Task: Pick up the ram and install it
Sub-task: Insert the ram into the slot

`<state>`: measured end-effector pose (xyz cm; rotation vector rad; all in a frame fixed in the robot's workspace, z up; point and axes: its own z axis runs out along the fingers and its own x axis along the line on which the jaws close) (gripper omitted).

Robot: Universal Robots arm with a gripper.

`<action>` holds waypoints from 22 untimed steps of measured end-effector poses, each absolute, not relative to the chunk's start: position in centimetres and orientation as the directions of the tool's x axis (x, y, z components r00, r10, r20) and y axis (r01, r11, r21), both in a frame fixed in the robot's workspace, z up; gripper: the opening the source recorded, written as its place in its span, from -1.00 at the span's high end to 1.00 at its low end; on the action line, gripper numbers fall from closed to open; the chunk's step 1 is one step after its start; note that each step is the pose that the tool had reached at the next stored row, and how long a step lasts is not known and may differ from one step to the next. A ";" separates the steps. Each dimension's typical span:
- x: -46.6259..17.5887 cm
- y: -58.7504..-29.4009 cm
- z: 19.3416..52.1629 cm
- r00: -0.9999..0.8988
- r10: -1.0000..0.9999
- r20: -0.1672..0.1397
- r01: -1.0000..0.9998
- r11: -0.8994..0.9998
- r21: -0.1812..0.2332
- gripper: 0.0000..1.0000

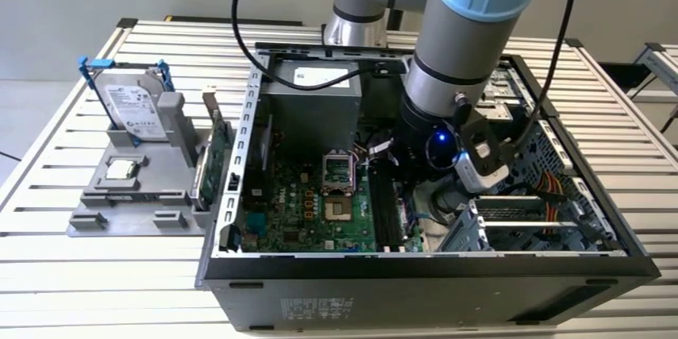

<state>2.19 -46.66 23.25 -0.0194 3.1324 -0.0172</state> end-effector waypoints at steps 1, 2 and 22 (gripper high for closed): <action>2.2 -46.7 23.2 -1.000 -0.012 -0.008 -0.012 1.000 -0.011 1.00; 2.2 -46.7 23.1 -1.000 -0.013 -0.006 -0.013 1.000 -0.011 1.00; 2.2 -46.8 21.9 -1.000 -0.013 0.011 -0.013 1.000 -0.012 1.00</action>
